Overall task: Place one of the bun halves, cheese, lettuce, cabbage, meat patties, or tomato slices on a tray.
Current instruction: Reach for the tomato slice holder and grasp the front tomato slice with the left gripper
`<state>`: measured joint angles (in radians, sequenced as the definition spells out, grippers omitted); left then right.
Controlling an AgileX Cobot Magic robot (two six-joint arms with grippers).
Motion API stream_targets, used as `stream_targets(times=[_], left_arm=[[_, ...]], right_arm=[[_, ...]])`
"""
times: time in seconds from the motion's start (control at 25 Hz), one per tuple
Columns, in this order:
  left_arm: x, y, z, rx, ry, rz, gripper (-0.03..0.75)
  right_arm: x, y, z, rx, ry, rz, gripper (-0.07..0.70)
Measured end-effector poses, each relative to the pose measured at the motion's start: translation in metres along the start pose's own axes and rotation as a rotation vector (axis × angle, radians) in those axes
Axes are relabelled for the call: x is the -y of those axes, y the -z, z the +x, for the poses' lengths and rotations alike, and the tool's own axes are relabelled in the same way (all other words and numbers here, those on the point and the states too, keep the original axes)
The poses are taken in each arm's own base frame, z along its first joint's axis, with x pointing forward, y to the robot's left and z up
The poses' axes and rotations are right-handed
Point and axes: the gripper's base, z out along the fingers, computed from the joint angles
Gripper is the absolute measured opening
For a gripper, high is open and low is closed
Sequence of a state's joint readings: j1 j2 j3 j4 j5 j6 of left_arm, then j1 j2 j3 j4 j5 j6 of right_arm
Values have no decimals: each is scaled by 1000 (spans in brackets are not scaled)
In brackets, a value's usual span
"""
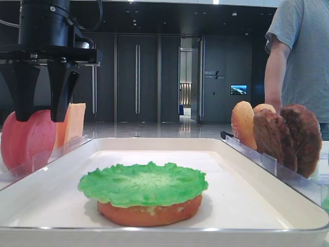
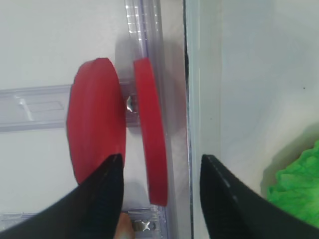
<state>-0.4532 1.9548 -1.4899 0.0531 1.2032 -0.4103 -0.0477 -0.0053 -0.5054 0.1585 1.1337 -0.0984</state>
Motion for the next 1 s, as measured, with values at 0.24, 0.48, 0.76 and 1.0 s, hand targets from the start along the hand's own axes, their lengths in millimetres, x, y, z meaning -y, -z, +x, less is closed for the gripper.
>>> stream_targets(times=[0.24,0.48,0.76,1.0], left_arm=[[0,0,0,1,-1,-3,379],[0,0,0,1,-1,-3,372],[0,0,0,2,-2,-3,323],[-2,0,-1,9,-8,-19,282]], right_arm=[[0,0,0,0,0,0,342],[0,0,0,0,0,0,342],[0,0,0,0,0,0,342],[0,0,0,0,0,0,342]])
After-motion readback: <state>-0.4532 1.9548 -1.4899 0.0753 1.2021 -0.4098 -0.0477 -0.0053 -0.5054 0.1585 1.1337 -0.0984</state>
